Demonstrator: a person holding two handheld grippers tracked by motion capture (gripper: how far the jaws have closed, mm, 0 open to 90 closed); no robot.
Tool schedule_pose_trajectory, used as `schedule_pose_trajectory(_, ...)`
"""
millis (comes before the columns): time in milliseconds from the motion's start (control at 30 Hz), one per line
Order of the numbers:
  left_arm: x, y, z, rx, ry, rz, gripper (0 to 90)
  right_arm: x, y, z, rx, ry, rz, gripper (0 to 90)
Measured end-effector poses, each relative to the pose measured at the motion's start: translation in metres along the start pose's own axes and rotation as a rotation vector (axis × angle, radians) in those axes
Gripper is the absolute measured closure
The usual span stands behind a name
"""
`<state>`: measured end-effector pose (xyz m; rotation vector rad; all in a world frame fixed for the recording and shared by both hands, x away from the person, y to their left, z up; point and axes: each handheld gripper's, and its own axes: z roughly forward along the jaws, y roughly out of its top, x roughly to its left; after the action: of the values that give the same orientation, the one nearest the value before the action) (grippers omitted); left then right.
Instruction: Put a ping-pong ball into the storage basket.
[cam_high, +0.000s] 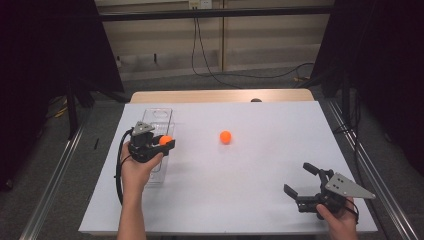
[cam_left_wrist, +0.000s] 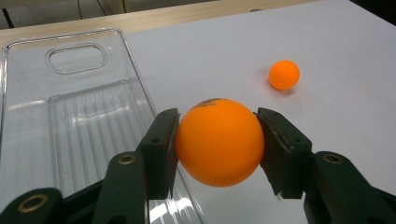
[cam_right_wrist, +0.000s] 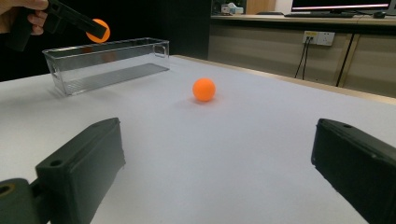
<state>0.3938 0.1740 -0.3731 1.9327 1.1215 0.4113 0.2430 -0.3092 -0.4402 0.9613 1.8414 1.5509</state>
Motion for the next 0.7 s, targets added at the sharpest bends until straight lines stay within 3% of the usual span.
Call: schedule_pose_trajectory(700, 0.0075, -0.0023, -0.0056, -0.003, 0.035, -0.009, 50.5, 0.0003, 0.0, 0.0003, -0.002, 0.002, 0.002, 2.1)
